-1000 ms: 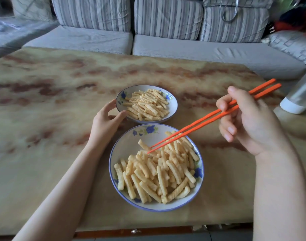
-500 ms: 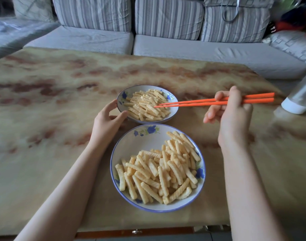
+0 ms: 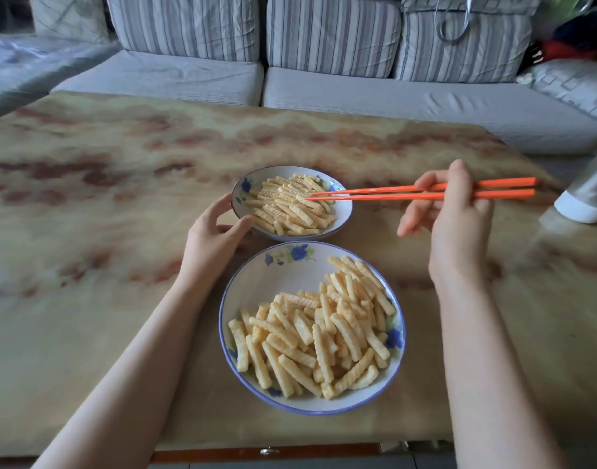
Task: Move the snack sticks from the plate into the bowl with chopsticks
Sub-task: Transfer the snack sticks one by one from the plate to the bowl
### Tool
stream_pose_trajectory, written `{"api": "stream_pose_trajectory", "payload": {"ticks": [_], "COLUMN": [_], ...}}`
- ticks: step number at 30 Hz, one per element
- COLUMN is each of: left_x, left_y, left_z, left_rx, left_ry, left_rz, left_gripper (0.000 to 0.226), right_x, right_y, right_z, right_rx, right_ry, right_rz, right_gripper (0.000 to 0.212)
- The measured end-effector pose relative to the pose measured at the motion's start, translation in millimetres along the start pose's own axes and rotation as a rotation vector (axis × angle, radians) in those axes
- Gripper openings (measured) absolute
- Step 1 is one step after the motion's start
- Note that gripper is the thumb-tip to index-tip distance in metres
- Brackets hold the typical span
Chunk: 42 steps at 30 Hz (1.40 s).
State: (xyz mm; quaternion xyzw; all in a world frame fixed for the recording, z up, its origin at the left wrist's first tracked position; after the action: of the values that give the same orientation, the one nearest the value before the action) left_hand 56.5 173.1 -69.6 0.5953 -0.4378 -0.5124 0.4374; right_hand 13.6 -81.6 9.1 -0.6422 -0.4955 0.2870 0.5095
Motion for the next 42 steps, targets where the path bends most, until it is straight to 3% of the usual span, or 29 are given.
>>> {"api": "stream_pose_trajectory", "payload": {"ticks": [8,17,23,30,36,42], "left_x": [-0.9,-1.5,-1.4,-0.9,-0.6,-0.3], "left_y": [-1.4,-2.7,-4.1,-3.2,-3.3,-1.0], "left_z": [0.0,-1.4,-2.1,-1.5,-1.0,0.3], "left_rx": [0.01,0.03,0.033,0.019,0.011,0.01], "left_ry": [-0.006,-0.009,-0.006,-0.003,-0.004,-0.008], "left_rz": [-0.001,-0.01,-0.018,0.0,0.006,0.005], "left_gripper": [0.044,0.046,0.046,0.045,0.047,0.045], "right_x": [-23.1,-19.2,-18.8,-20.0,-11.5,1.9], "right_y": [-36.9,-38.2,-31.9,-34.9,-18.2,7.2], "right_z": [13.2,20.4,16.9,10.9,7.3,0.9], "right_rx": [0.116,0.199,0.169,0.089,0.019,0.03], "right_ry": [-0.355,-0.485,-0.389,-0.165,0.055,0.072], "right_rz": [0.017,0.161,0.145,-0.089,-0.028,0.019], "right_gripper": [0.053,0.046,0.047,0.043,0.044,0.046]}}
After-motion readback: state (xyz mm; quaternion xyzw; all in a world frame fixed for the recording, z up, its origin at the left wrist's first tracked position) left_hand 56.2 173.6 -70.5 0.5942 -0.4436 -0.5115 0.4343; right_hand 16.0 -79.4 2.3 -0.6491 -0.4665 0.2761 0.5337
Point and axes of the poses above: each hand's wrist, its own z-axis away from the middle knuckle, its own x-axis out of the palm, y = z × x, the point moved 1 cm from there along -z, towards the middle knuckle, and after that the axes turned 7 degrees about -y, right-handed, at the moved point
